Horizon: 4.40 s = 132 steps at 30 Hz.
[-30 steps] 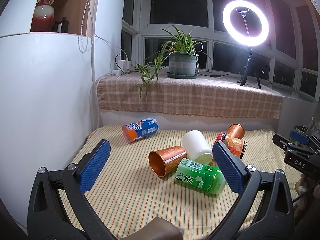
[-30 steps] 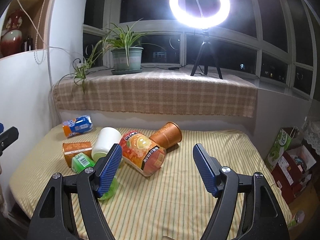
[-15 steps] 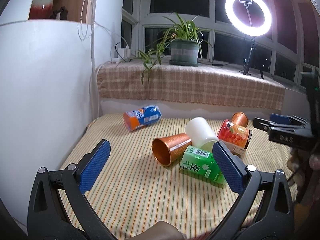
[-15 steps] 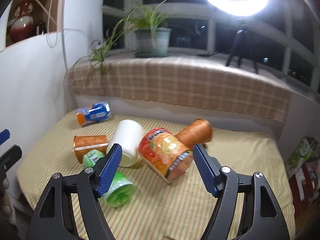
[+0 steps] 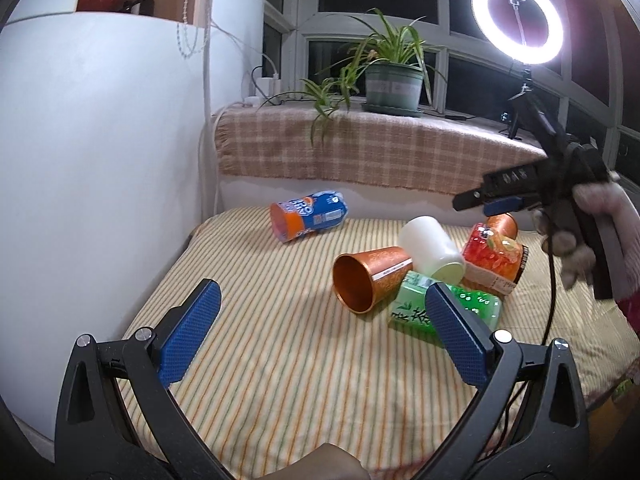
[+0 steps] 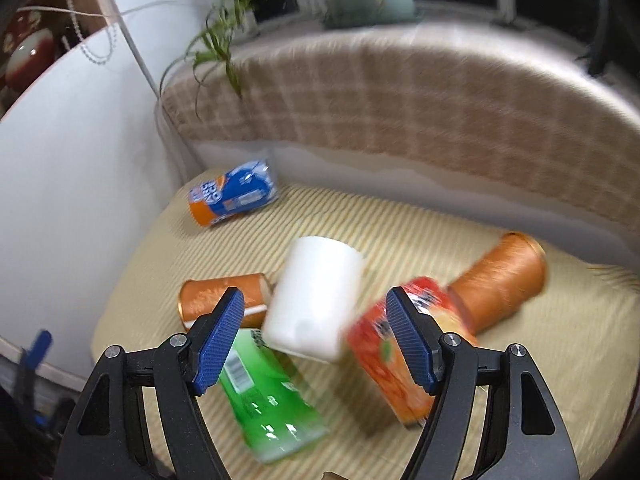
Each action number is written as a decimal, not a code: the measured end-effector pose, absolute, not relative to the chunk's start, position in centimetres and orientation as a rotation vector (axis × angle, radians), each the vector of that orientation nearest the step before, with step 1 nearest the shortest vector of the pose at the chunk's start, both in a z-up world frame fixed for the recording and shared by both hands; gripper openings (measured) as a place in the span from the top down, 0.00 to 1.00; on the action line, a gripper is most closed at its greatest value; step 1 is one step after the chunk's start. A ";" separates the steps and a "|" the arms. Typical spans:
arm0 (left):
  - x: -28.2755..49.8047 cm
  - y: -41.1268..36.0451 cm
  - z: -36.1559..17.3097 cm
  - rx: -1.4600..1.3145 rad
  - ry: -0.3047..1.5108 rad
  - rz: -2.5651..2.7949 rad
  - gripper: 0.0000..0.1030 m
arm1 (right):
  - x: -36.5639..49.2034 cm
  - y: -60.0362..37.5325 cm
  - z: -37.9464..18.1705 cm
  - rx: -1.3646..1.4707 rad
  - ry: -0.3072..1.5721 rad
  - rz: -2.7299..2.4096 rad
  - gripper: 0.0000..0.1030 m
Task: Flip cup upright
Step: 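Move the right tool down to the white cup lying on its side, then close the right gripper on the white cup's body, then lift the white cup with the right gripper and rotate it rim-up, then carry the upright white cup with the right gripper beside the green can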
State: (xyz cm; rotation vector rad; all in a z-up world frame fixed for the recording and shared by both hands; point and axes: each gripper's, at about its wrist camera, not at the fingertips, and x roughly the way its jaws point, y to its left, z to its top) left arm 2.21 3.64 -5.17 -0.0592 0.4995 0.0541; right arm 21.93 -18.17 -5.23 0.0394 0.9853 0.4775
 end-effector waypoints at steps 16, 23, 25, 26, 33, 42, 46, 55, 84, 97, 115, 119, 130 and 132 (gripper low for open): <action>2.5 6.5 -5.8 -0.089 0.504 0.115 0.00 | 30.1 -13.8 -11.1 0.004 1.336 0.435 0.29; 2.7 7.0 -5.8 -0.093 0.500 0.123 0.00 | 31.2 -12.4 -12.2 -0.066 1.351 0.423 0.29; 2.7 7.0 -5.8 -0.092 0.499 0.125 0.00 | 31.5 -11.9 -12.7 -0.086 1.356 0.424 0.29; 2.7 7.0 -5.7 -0.092 0.498 0.127 0.00 | 31.5 -11.8 -12.8 -0.090 1.353 0.425 0.29; 2.6 7.1 -5.7 -0.090 0.496 0.133 0.00 | 31.6 -11.2 -13.0 -0.094 1.340 0.435 0.30; 2.1 6.7 -5.4 -0.079 0.486 0.132 0.00 | 29.1 -13.5 -9.2 -0.074 1.164 0.478 0.31; 1.7 6.2 -5.1 -0.068 0.481 0.127 0.00 | 27.9 -14.5 -7.5 -0.062 1.072 0.491 0.33; 0.5 5.0 -4.1 -0.041 0.458 0.118 0.00 | 23.5 -16.8 -2.6 -0.048 0.857 0.508 0.34; -2.0 -1.5 -3.9 -0.010 0.484 -0.062 0.00 | 7.6 -28.6 -6.1 0.132 1.120 0.652 0.34; 0.6 -1.3 -5.3 -0.088 0.609 -0.167 0.08 | 11.9 -27.1 -10.3 0.239 1.230 0.670 0.34; 5.9 -5.1 -8.3 -0.280 0.893 -0.453 0.10 | 11.9 -31.2 -9.9 0.406 1.145 0.634 0.34; 7.5 -5.9 -9.2 -0.340 0.972 -0.502 0.10 | 9.5 -33.1 -9.2 0.385 1.086 0.555 0.34; 11.1 -7.8 -11.7 -0.441 1.126 -0.555 0.10 | 2.6 -35.0 -7.7 0.183 0.920 0.337 0.34; 11.4 -8.1 -12.1 -0.464 1.150 -0.574 0.10 | 2.0 -35.5 -7.7 0.190 0.910 0.324 0.34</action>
